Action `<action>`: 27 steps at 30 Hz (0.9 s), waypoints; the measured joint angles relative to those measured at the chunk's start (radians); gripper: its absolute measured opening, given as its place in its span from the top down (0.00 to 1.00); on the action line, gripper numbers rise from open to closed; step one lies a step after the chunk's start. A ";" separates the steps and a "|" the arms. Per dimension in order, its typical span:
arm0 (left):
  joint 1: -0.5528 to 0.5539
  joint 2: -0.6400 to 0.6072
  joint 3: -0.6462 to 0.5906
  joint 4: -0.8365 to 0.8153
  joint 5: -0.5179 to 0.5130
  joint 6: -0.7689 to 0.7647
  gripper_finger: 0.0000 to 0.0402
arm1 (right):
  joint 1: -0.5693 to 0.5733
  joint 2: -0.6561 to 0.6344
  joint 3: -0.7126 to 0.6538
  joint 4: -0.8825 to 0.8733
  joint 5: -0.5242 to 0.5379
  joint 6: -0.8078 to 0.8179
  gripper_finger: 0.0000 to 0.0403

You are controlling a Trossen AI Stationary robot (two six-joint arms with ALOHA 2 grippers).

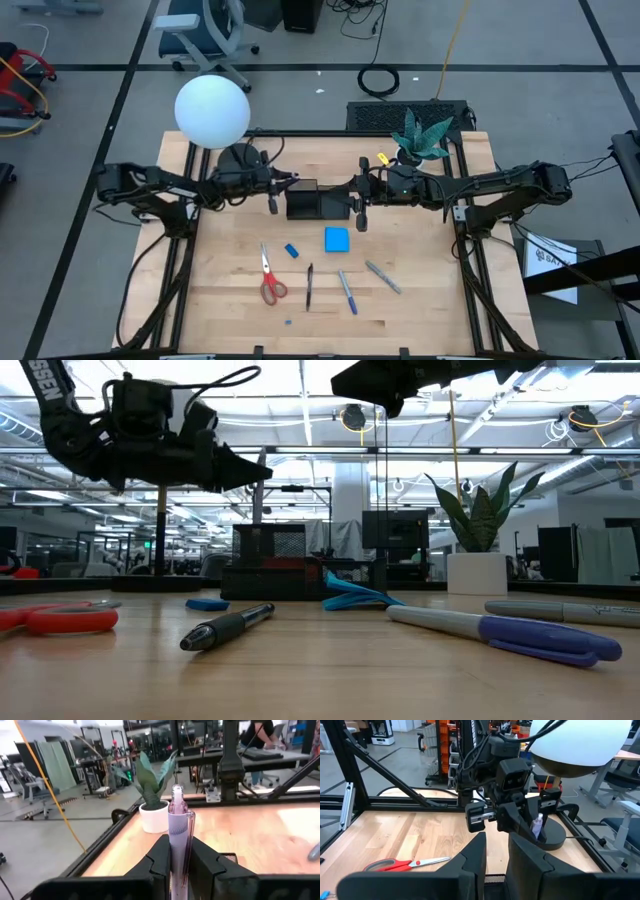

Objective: Pick and place office supplies into organizer
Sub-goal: Put the white pen into the black mesh organizer

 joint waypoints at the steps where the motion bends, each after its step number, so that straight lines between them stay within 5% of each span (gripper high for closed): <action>1: 0.002 0.012 -0.008 0.037 0.000 -0.003 0.88 | 0.000 0.000 0.000 0.000 0.000 0.000 0.82; 19: 0.059 0.043 -0.121 0.220 0.003 -0.042 0.88 | 0.000 0.000 0.000 -0.008 0.000 0.000 0.82; 27: 0.059 0.043 -0.121 0.220 -0.046 -0.063 0.59 | 0.000 0.000 0.000 -0.008 0.000 0.000 0.82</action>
